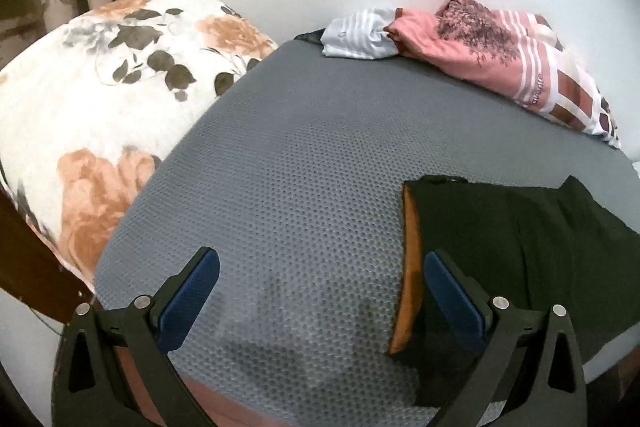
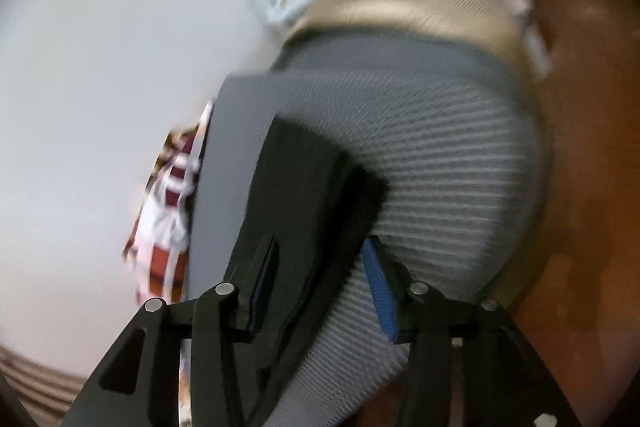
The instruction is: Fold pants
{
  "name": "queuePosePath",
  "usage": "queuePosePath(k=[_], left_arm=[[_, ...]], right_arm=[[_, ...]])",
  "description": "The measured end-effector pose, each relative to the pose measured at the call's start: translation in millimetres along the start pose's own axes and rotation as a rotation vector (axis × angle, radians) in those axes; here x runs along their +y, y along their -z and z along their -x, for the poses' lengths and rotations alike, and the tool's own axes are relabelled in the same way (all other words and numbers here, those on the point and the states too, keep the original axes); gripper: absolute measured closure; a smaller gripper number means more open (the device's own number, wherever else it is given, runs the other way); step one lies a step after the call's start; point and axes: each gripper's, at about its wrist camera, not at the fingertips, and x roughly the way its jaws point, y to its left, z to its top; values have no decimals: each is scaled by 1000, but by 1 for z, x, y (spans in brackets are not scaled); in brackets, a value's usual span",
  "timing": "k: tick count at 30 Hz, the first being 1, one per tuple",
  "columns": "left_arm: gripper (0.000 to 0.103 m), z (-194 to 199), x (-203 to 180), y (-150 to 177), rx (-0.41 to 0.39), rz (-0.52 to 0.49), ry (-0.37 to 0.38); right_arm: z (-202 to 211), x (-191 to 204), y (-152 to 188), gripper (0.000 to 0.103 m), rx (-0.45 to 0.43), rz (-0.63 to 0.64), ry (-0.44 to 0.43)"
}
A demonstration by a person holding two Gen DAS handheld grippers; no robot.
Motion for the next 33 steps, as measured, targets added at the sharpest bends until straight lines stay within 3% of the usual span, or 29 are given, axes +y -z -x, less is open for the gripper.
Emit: queuePosePath(k=[4, 6, 11, 17, 20, 21, 22, 23, 24, 28, 33], left_arm=[[2, -2, 1, 2, 62, -24, 50], [6, 0, 4, 8, 99, -3, 94], [7, 15, -1, 40, 219, 7, 216], [12, 6, -34, 61, 298, -107, 280], [14, -7, -37, 61, 324, -80, 330], [20, -10, -36, 60, 329, -46, 361], [36, -10, -36, 57, 310, -32, 372], [80, -13, -37, 54, 327, -29, 397], [82, -15, -38, 52, 351, -9, 426], [84, -9, -52, 49, 329, -63, 362], [87, 5, -57, 40, 272, -53, 318]], right_arm=[[12, 57, 21, 60, 17, 189, -64], [-7, 112, 53, 60, 132, 341, -166], [-77, 230, 158, 60, 403, 698, -276], [-161, 303, 246, 59, 603, 881, -324], [-193, 324, 279, 59, 676, 919, -327], [-197, 328, 288, 59, 683, 935, -321], [-204, 332, 298, 59, 695, 959, -310], [-210, 333, 306, 59, 706, 973, -303], [-214, 333, 311, 58, 715, 980, -297], [-230, 325, 320, 55, 739, 964, -274], [-242, 313, 325, 54, 742, 899, -274]])
